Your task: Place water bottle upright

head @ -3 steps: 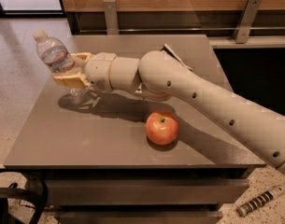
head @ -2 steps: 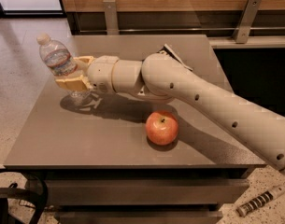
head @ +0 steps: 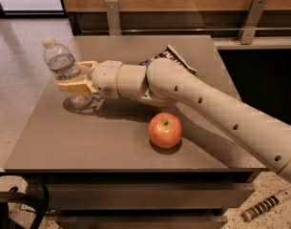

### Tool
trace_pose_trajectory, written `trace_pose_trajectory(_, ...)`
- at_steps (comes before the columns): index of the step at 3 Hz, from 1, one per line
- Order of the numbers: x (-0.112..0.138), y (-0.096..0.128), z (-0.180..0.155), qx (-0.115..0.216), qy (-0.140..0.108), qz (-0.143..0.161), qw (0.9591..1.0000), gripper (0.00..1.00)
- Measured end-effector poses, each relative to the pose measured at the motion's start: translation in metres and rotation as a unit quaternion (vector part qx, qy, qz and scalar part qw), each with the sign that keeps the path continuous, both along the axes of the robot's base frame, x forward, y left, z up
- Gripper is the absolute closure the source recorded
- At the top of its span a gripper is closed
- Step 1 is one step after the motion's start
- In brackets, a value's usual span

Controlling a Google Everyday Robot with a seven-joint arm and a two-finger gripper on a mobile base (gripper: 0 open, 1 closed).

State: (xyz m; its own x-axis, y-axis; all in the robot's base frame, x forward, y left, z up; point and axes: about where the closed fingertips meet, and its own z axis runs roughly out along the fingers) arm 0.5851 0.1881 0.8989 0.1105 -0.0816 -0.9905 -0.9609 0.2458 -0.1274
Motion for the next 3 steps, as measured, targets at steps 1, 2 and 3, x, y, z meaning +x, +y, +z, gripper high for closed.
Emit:
trace_pose_trajectory(1, 0.011, 0.001, -0.01, 0.023, 0.014, 0.011, 0.9996, 1.0)
trace_pose_trajectory(2, 0.019, 0.001, -0.024, 0.042, 0.027, 0.012, 0.9987, 1.0)
trace_pose_trajectory(3, 0.019, 0.001, -0.02, 0.042, 0.027, 0.012, 0.9987, 1.0)
